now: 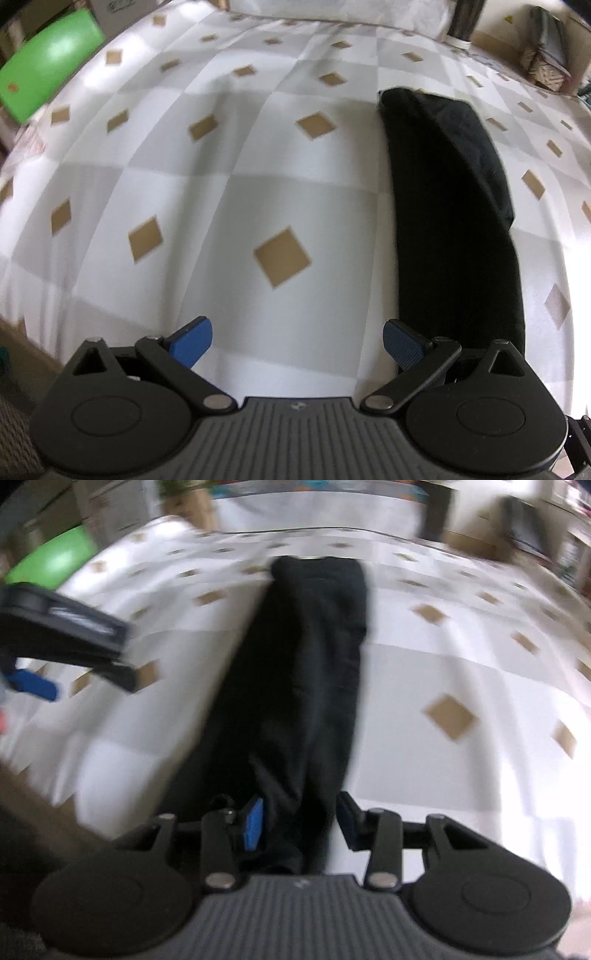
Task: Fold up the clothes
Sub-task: 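Smooth the folded shirt bundle lengthwise with the right tool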
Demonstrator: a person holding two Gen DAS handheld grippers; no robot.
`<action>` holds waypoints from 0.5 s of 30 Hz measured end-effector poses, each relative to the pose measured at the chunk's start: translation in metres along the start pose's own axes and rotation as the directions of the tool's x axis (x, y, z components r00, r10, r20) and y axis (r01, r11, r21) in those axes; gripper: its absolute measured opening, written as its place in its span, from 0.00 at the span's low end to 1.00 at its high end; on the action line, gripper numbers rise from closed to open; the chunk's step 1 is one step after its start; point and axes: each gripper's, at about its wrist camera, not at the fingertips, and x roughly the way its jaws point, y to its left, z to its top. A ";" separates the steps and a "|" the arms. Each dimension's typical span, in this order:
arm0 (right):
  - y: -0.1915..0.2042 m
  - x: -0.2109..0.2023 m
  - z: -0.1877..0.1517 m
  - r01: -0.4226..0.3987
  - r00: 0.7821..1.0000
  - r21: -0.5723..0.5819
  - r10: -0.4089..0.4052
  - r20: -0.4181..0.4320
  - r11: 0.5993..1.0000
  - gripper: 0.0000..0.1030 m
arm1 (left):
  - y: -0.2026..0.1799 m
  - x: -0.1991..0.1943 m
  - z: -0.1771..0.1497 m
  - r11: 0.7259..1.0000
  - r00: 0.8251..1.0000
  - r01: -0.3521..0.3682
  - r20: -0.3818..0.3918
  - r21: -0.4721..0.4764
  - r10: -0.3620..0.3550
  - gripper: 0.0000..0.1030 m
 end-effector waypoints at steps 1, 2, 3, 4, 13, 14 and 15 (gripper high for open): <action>0.000 -0.002 0.002 0.004 1.000 0.001 -0.004 0.010 1.000 0.39 | -0.002 -0.003 0.005 1.000 1.000 0.001 0.013 0.024 -0.001 0.96; 0.001 -0.003 0.004 0.005 1.000 -0.002 -0.005 0.021 1.000 0.39 | -0.004 -0.005 0.009 0.999 1.000 -0.001 0.024 0.049 0.000 0.96; 0.001 -0.005 0.006 0.007 0.999 -0.004 -0.007 0.032 1.000 0.40 | -0.006 -0.006 0.013 0.997 0.999 -0.004 0.035 0.073 0.001 0.96; 0.002 -0.007 0.007 0.009 0.999 -0.007 -0.009 0.043 1.000 0.40 | -0.008 -0.008 0.017 0.995 0.999 -0.006 0.046 0.097 0.002 0.96; 0.008 -0.024 0.026 0.000 0.988 -0.046 0.007 0.154 0.999 0.42 | -0.008 0.004 0.028 0.997 0.999 0.034 0.020 0.075 -0.036 0.96; 0.009 -0.026 0.029 -0.012 0.985 -0.058 0.022 0.171 0.998 0.42 | -0.004 0.005 0.030 0.998 0.999 0.047 0.016 0.044 -0.048 0.96; 0.011 -0.026 0.032 -0.036 0.982 -0.078 0.050 0.180 0.996 0.42 | -0.001 0.005 0.031 0.998 0.998 0.059 0.014 0.012 -0.060 0.96</action>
